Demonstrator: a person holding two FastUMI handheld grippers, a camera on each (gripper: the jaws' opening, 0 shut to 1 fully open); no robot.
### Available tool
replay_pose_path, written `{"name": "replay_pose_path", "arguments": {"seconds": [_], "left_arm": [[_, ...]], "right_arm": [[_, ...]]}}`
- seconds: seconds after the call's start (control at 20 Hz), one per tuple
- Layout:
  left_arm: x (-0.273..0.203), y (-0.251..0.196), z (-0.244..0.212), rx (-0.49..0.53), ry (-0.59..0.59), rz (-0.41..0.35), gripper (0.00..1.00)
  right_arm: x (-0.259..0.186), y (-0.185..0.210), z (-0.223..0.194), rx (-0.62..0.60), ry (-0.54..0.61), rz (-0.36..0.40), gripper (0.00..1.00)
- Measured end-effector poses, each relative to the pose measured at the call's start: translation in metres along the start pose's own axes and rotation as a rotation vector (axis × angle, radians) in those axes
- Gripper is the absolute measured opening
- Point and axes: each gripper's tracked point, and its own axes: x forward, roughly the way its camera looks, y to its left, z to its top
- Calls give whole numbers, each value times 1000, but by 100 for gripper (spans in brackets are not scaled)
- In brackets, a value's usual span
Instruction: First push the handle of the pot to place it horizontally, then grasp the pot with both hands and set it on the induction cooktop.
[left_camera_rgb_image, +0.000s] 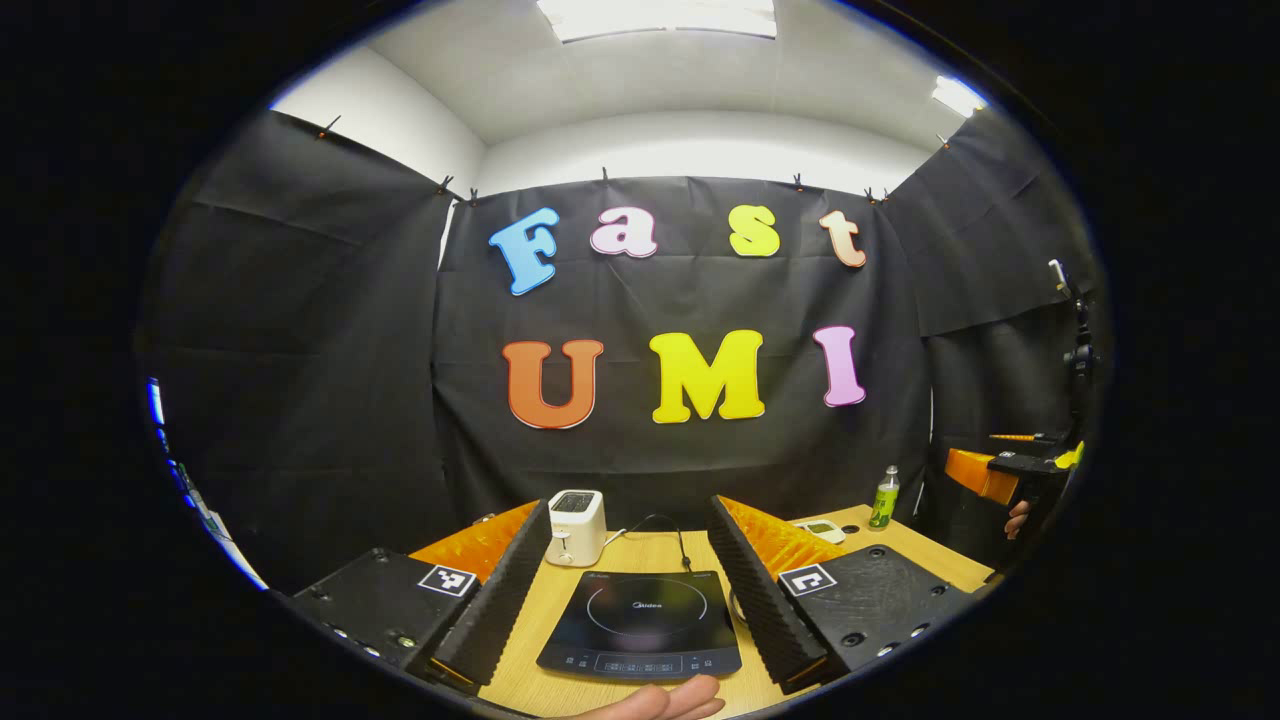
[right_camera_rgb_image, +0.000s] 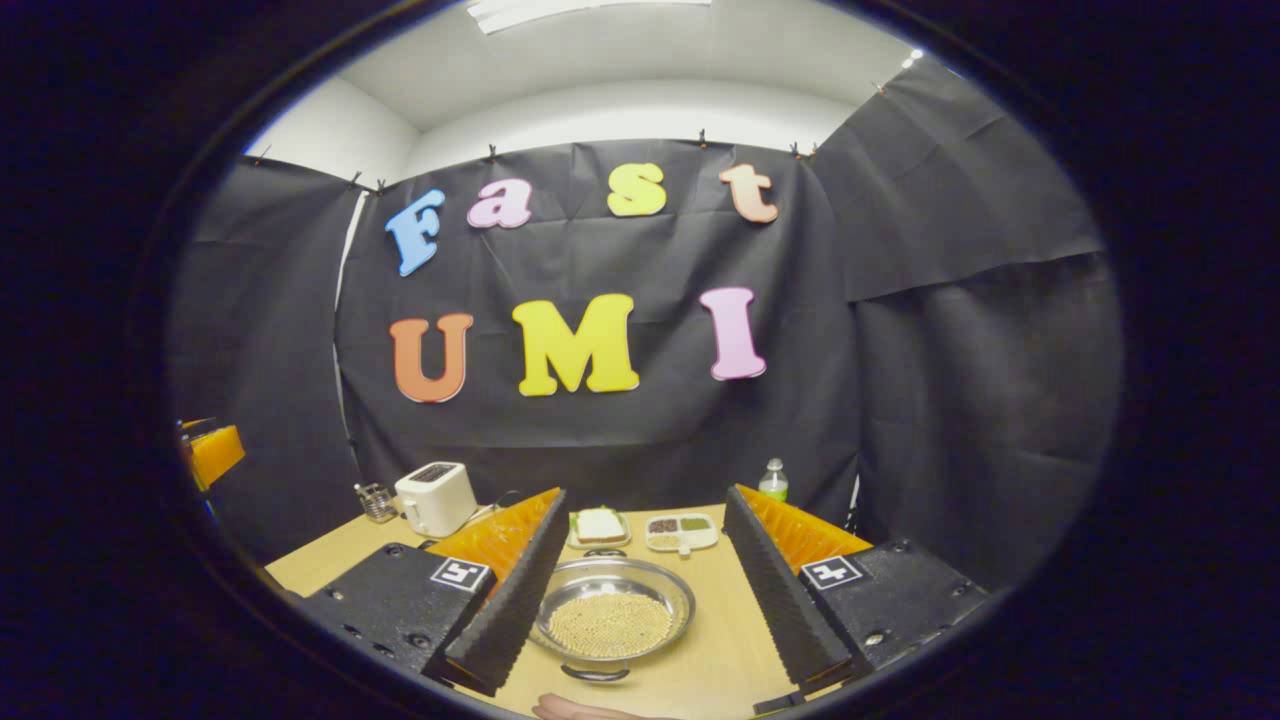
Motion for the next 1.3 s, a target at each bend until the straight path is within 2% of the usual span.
{"name": "replay_pose_path", "arguments": {"seconds": [0.05, 0.1, 0.15, 0.2, 0.25, 0.3, 0.35, 0.4, 0.45, 0.5, 0.55, 0.6, 0.65, 0.85, 0.9, 1.15, 1.3], "left_arm": [[-1, 1, -1, 0, 0, 1, 94], [-2, 3, -1, 0, 0, 5, 84], [-3, 7, -2, 3, -1, 11, 84], [-4, 9, -4, 6, 1, 20, 84], [-4, 10, -6, 6, 2, 25, 84], [-5, 10, -7, 4, 5, 25, 84], [-6, 9, -8, 0, 9, 20, 84], [-7, 8, -9, -3, 12, 14, 94], [-8, 7, -9, -4, 13, 13, 94], [-7, 9, -9, -2, 12, 17, 94], [-8, 11, -8, 1, 10, 21, 94], [-7, 11, -8, 2, 7, 24, 94], [-6, 10, -10, 2, 8, 22, 94], [-9, 17, -15, -1, 20, 30, 94], [-9, 18, -19, -2, 31, 30, 94], [-13, 19, -22, -21, 48, 16, 94], [-14, 15, -24, 4, 41, 4, 94]], "right_arm": [[4, 4, -9, 6, 28, 18, 97], [7, 10, -14, 20, 46, 39, 90], [12, 16, -23, 29, 73, 59, 90], [16, 22, -33, 28, 108, 78, 81], [19, 28, -44, 25, 141, 97, 81], [23, 33, -54, 21, 172, 110, 66], [25, 41, -65, 18, 203, 129, 60], [28, 48, -75, 12, 233, 145, 45], [31, 53, -86, 10, 261, 154, 36], [33, 59, -98, 11, 297, 167, 21], [33, 66, -115, 18, 343, 176, 15], [35, 73, -127, 31, 398, 199, 5], [32, 83, -146, 36, 451, 222, 2], [33, 102, -200, 19, 599, 249, 4], [33, 104, -210, 9, 626, 251, 0], [32, 119, -250, 22, 737, 276, 4], [31, 116, -270, -2, 795, 254, 4]]}}
